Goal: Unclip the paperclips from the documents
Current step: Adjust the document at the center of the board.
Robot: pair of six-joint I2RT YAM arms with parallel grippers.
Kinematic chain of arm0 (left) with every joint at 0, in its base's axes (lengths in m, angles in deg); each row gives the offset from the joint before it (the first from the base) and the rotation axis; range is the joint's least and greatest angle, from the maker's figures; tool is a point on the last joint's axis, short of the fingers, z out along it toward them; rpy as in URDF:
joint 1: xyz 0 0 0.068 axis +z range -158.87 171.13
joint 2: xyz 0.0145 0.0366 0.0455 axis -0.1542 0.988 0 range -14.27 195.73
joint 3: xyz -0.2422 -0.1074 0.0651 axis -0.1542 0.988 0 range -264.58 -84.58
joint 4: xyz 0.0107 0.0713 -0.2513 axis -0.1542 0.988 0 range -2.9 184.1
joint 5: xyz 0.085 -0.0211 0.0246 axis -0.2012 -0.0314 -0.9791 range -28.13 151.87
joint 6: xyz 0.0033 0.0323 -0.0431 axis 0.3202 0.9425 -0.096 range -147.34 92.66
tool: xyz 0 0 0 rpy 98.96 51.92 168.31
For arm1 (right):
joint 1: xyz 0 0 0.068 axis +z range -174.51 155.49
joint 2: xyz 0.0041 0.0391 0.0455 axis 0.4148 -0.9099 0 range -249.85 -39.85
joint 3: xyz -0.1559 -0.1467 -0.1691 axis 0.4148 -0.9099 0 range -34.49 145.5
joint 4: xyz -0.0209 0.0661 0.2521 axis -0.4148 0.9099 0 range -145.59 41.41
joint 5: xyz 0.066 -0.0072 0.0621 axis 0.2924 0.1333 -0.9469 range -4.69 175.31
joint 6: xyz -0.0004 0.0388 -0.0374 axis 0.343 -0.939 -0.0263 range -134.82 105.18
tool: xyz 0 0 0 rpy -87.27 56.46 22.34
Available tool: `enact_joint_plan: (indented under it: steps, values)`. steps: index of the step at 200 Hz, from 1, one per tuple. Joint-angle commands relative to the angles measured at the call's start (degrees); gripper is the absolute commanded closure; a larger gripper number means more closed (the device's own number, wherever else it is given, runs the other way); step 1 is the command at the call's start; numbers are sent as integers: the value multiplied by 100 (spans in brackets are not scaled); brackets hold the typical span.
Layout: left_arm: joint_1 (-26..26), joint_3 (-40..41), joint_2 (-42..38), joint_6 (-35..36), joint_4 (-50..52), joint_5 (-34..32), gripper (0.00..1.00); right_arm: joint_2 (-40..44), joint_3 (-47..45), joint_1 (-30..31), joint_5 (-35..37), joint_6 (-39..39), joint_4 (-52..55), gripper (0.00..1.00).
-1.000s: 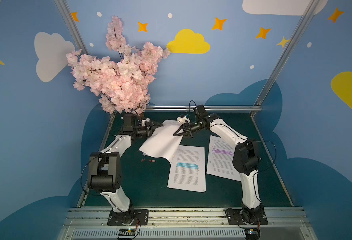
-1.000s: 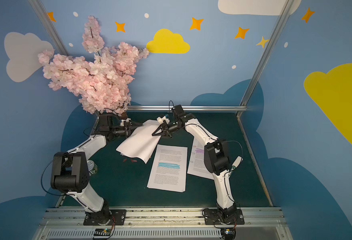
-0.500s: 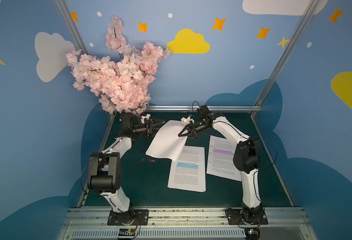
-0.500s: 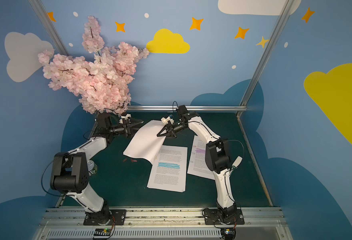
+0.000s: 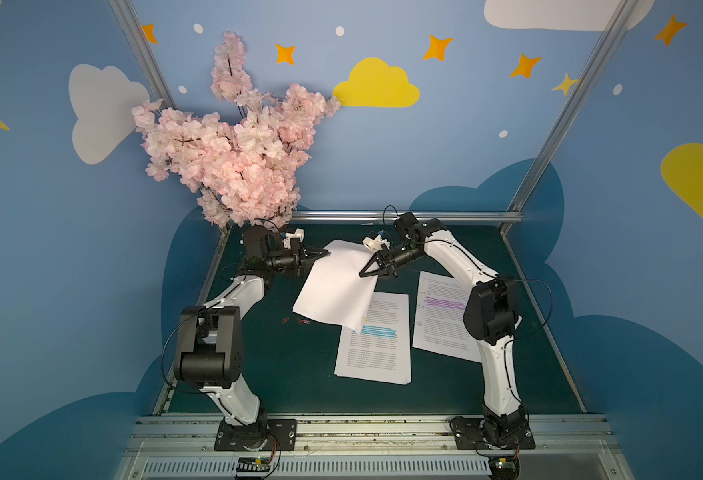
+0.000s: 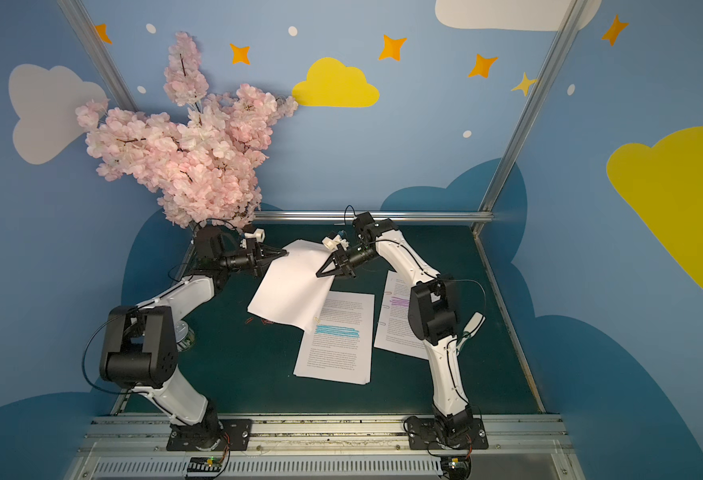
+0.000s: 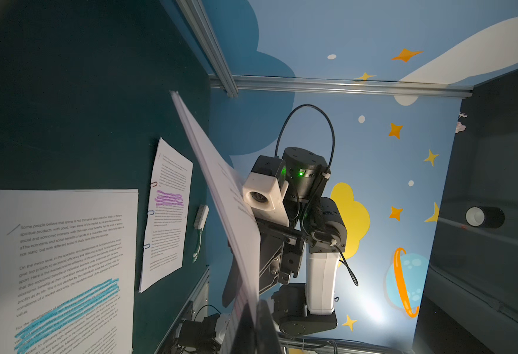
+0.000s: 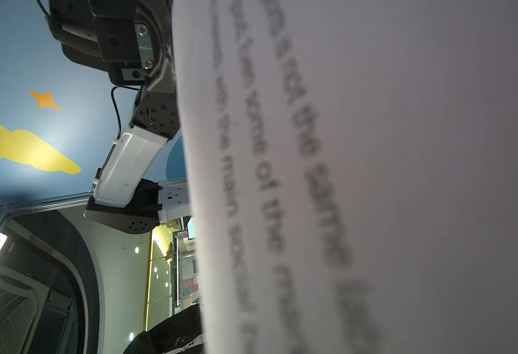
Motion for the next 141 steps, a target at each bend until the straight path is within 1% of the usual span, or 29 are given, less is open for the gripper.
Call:
enact_joint_plan:
  steps: [1,11,16,23,28,34,41,49,58,67,78,84,94,113,126,141]
  values:
    - [-43,-241,-242,665,577,126,97,-128,126,-49,78,123,255,83]
    - [-55,-291,-266,844,758,80,97,-131,138,-55,88,110,277,79]
    - [-66,-321,-281,948,843,39,97,-133,145,-70,105,119,309,72]
    - [-84,-381,-320,1201,1101,-33,97,-121,142,-93,189,127,385,57]
    - [-94,-482,-346,1478,1406,-86,97,-102,136,-113,296,128,464,47]
    - [-125,-626,-377,1871,1903,-191,97,-75,127,-166,488,147,592,39]
    - [-170,-857,-414,2424,2584,-358,97,-27,94,-234,706,181,774,32]
    - [-247,-1199,-443,3124,3438,-552,97,64,17,-357,1041,167,952,27]
    - [-347,-1581,-425,3818,4296,-798,97,213,-117,-509,1397,123,1108,25]
    - [-444,-1929,-398,4303,4916,-1059,97,395,-307,-659,1659,61,1190,23]
    - [-536,-2221,-375,4633,5357,-1322,97,615,-550,-862,1888,-73,1228,22]
    - [-580,-2322,-375,4762,5485,-1477,97,710,-673,-969,1981,-141,1234,19]
    - [-657,-2452,-407,4905,5621,-1683,97,847,-807,-1095,2110,-225,1261,19]
    - [-823,-2588,-490,5134,5762,-2194,97,959,-803,-1154,2179,-302,1321,19]
    - [-1004,-2687,-529,5385,5906,-2534,97,948,-726,-1151,1980,-466,1219,19]
    - [-1278,-2848,-500,5765,6227,-3119,97,947,-610,-1120,1705,-812,958,19]
